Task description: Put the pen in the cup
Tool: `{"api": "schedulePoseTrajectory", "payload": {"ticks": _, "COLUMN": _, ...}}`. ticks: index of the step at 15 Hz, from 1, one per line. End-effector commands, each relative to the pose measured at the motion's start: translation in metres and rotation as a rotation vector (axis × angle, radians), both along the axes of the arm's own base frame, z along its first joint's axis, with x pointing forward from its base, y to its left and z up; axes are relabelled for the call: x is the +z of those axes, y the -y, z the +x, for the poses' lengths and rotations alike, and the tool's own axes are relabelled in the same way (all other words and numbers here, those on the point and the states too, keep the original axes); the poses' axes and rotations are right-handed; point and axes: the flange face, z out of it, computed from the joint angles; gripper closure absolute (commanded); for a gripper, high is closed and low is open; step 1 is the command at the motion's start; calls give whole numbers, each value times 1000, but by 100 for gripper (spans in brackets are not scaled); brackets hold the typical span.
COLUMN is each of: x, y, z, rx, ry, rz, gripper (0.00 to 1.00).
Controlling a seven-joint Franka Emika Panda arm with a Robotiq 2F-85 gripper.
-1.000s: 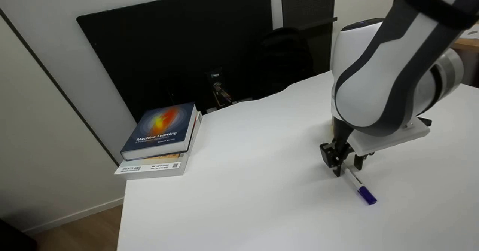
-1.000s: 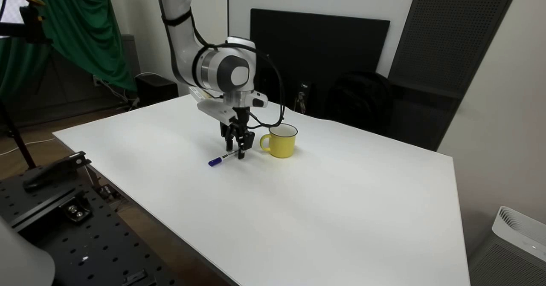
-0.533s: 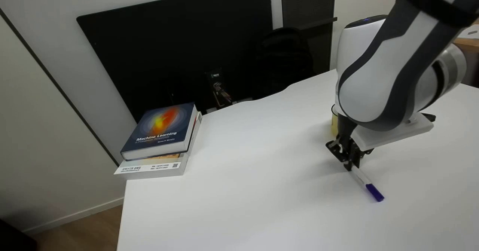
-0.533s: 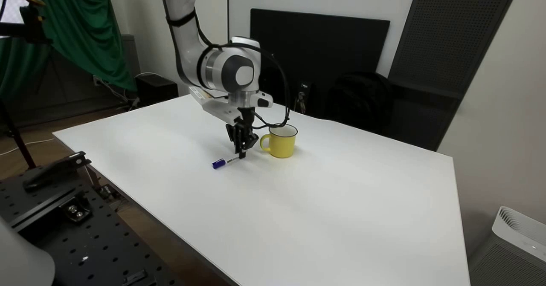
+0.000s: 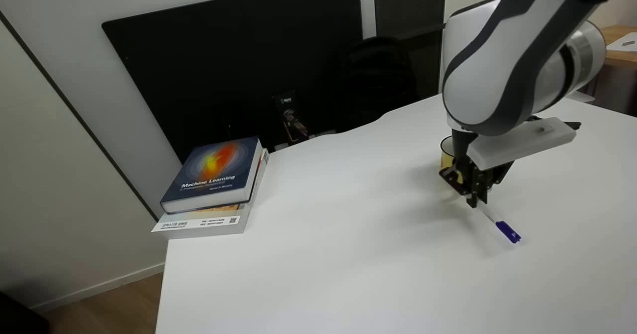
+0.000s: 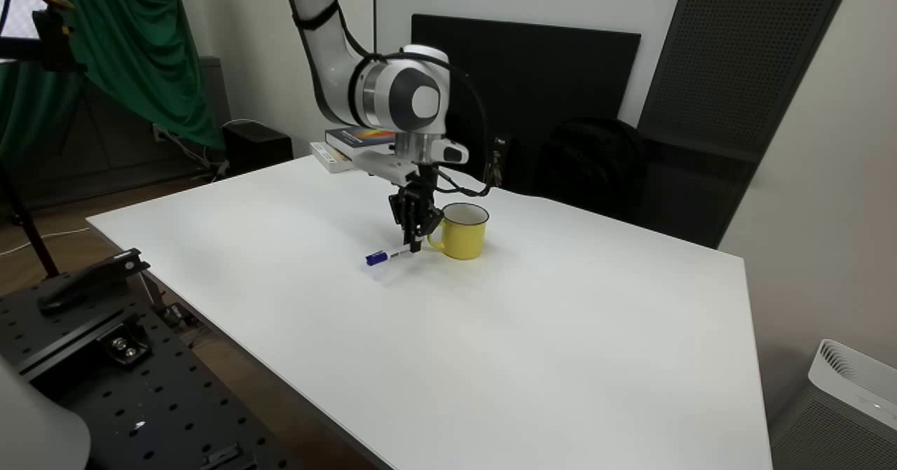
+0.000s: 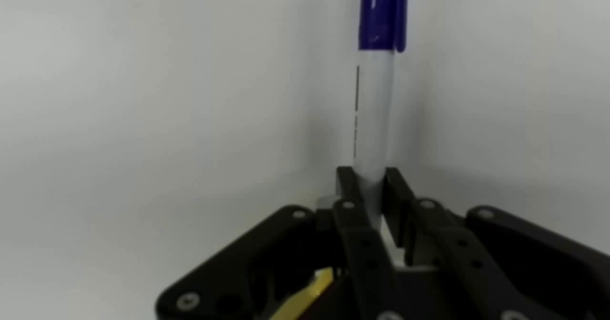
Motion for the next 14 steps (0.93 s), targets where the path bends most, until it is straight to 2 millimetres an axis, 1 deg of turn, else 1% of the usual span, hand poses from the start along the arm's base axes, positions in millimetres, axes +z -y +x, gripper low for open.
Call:
{"api": "schedulePoseTrajectory", "payload": {"ticks": 1, "x": 40, "y": -19, "z": 20, "rx": -8, "ry": -33, "rz": -9, "gripper": 96}}
{"api": "schedulePoseTrajectory", "payload": {"ticks": 7, "x": 93, "y": -43, "z": 44, "rx": 50, "ry": -87, "rz": -19, "gripper": 96}}
{"api": "schedulePoseTrajectory", "payload": {"ticks": 9, "x": 112, "y": -46, "z": 54, "rx": 90, "ry": 27, "rz": -54, "gripper": 96}}
{"api": "schedulePoseTrajectory", "payload": {"ticks": 11, "x": 130, "y": -44, "z": 61, "rx": 135, "ry": 148, "rz": -82, "gripper": 96}}
{"api": "schedulePoseTrajectory", "payload": {"ticks": 14, "x": 151, "y": -34, "z": 71, "rx": 158, "ry": 320, "rz": -103, "gripper": 96}}
